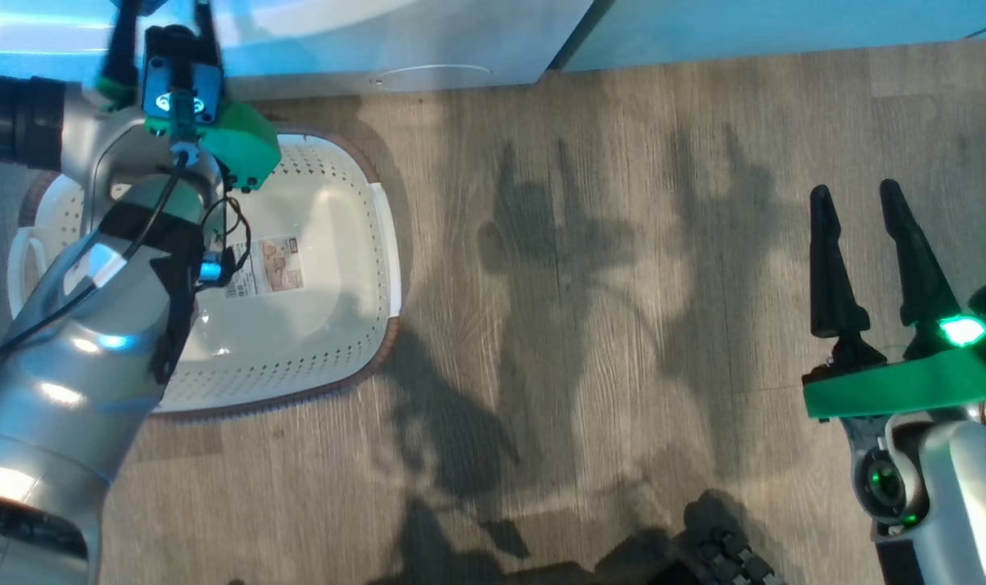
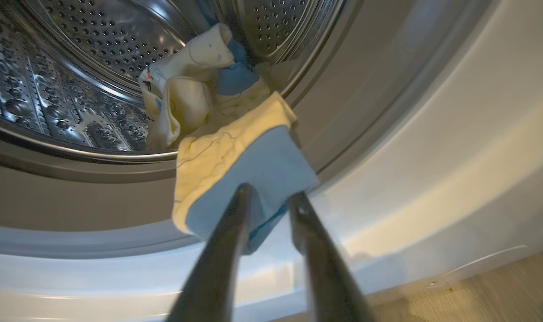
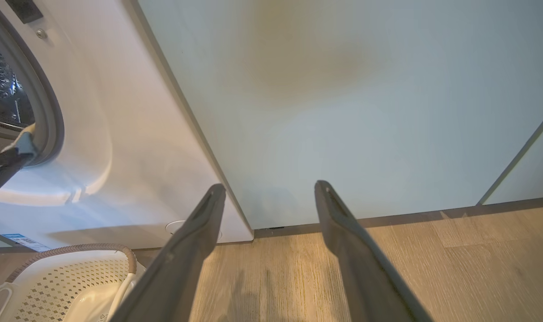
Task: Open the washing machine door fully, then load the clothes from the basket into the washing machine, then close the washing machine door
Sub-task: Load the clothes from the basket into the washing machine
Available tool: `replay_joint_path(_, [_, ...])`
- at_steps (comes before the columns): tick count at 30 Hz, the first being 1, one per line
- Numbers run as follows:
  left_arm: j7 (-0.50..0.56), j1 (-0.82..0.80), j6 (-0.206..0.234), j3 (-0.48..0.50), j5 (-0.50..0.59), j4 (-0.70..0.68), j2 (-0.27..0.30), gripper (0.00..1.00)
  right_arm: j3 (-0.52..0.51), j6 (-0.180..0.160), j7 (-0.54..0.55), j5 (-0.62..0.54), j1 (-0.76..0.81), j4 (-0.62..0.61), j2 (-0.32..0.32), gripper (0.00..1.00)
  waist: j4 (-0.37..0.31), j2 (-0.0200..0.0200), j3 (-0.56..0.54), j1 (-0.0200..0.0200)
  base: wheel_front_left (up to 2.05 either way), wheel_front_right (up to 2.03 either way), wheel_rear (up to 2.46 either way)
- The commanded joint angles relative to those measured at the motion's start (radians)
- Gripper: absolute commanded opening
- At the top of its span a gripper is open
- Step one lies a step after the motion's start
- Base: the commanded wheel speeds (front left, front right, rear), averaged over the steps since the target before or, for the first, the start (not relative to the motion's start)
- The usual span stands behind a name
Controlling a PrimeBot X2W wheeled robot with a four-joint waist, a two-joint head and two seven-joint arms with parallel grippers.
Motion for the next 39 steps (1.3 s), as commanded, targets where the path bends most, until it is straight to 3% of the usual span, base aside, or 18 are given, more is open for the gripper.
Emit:
replay_joint_path(1, [0.004,-0.031,0.085,0.028,0.013,-0.015,0.042,0.0,0.019,-0.003,-0.01,0.011,0.001,-0.029,0.002,1.0,0.0,0.0,0.0,0.0,0.0,0.0,0.0])
replay_joint_path(9, [0.023,-0.041,0.087,0.024,-0.002,-0.044,0.038,0.0,0.019,-0.003,-0.01,0.019,0.0,-0.032,0.002,1.0,0.009,0.0,-0.003,0.0,0.0,0.0,0.0])
replay_joint_path(16, [0.093,-0.057,0.017,0.041,-0.073,-0.165,0.048,0.0,0.013,-0.003,-0.01,0.029,0.006,-0.034,0.002,1.0,0.026,0.0,-0.007,0.0,0.0,0.0,0.0])
replay_joint_path(20, [0.179,-0.083,-0.032,0.049,-0.108,-0.235,0.084,0.0,0.019,-0.003,-0.01,0.038,0.004,-0.034,0.002,1.0,0.021,0.0,-0.006,0.0,0.0,0.0,0.0])
replay_joint_path(27, [0.298,-0.134,-0.067,0.074,-0.139,-0.292,0.15,0.0,0.031,-0.003,-0.01,0.072,-0.003,-0.035,0.002,1.0,-0.005,0.0,0.005,0.0,0.0,0.0,0.0])
replay_joint_path(39, [0.434,-0.257,-0.11,0.115,-0.179,-0.231,0.238,0.0,0.054,-0.003,-0.01,0.125,-0.015,-0.035,0.002,1.0,-0.076,0.0,0.057,0.0,0.0,0.0,0.0])
